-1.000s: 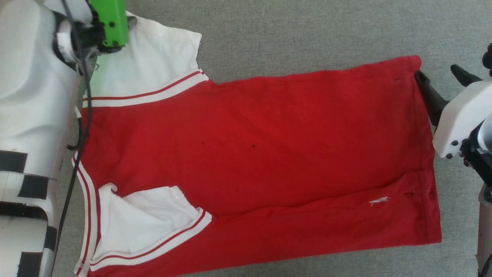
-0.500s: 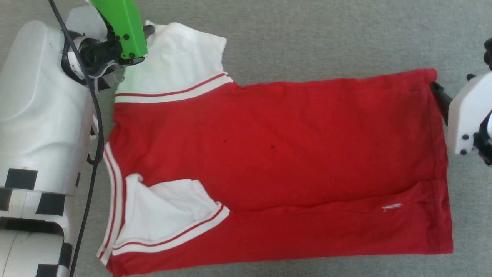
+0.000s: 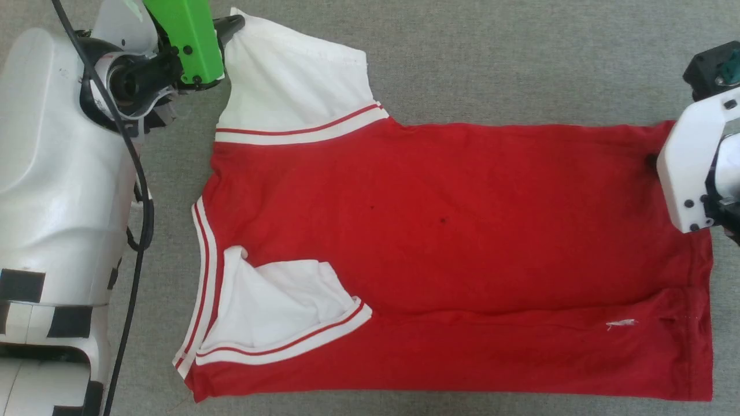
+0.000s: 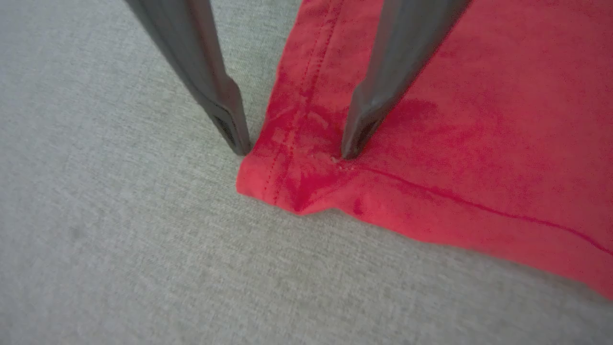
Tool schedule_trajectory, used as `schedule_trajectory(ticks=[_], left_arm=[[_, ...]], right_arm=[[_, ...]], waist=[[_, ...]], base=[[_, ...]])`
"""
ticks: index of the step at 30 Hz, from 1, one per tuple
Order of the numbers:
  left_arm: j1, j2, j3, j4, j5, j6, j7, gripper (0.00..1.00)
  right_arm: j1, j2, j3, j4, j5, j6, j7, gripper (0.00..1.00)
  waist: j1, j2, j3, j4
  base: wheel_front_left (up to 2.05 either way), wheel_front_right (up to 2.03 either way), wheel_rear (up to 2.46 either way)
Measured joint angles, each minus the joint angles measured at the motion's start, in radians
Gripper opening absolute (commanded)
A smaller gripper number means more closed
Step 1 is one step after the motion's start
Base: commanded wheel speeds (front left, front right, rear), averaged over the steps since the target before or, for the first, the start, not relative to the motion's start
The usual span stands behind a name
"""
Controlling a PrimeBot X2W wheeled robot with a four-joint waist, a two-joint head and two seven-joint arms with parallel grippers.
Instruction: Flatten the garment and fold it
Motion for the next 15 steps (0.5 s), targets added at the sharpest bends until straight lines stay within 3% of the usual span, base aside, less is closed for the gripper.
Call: schedule_trajectory(ticks=[1, 2, 15], left_arm=[[0.003, 0.000, 0.000, -0.005, 0.000, 0.000, 0.000, 0.00], [0.006, 0.000, 0.000, -0.009, 0.000, 0.000, 0.000, 0.00], [0.153, 0.022, 0.048, -0.112, -0.065, -0.031, -0.070, 0.00]], right_arm=[[-0.001, -0.001, -0.004, -0.002, 0.007, 0.000, 0.002, 0.27], [-0.001, 0.000, -0.009, -0.003, 0.013, 0.000, 0.001, 0.00], [0.060, 0.049, -0.070, 0.004, 0.041, 0.000, -0.153, 0.00]], waist=[[0.0000, 0.0000, 0.002, 0.002], [0.0000, 0.0000, 0.004, 0.004], [0.0000, 0.0000, -0.109, -0.009]], base=[[0.00, 0.00, 0.00], [0.00, 0.00, 0.00], [0.00, 0.00, 0.00]])
